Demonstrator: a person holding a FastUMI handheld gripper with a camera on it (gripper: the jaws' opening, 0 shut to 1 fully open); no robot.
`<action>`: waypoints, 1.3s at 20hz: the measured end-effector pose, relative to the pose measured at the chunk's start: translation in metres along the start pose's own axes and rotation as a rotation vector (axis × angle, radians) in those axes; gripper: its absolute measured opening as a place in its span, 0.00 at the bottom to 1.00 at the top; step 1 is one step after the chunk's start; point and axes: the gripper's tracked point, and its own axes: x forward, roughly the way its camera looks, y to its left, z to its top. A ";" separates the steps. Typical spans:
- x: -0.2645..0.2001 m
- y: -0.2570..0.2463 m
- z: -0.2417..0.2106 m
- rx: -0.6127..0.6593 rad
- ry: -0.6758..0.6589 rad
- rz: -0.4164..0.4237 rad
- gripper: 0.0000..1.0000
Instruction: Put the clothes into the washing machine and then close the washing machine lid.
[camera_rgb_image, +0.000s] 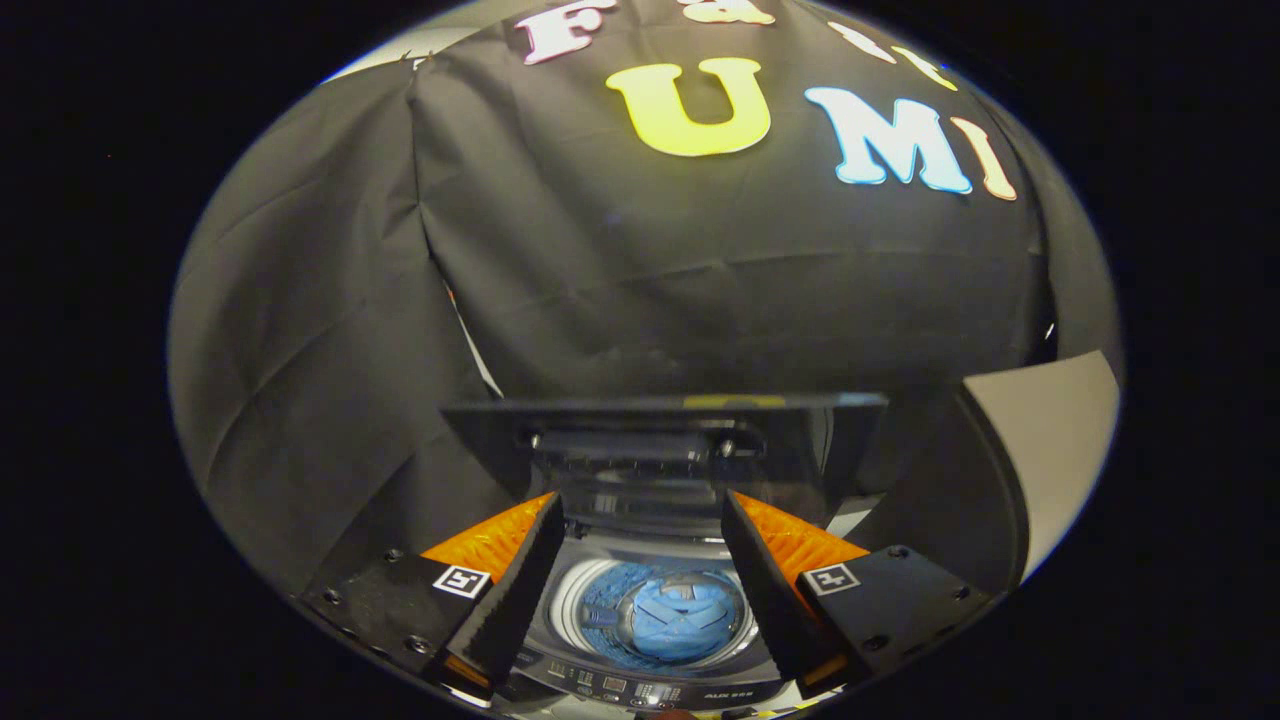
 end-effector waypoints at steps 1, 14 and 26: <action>-0.002 -0.003 0.016 0.007 -0.022 -0.007 0.98; 0.070 -0.005 0.065 0.006 0.002 -0.067 0.97; 0.146 0.012 0.024 0.016 0.159 -0.079 0.98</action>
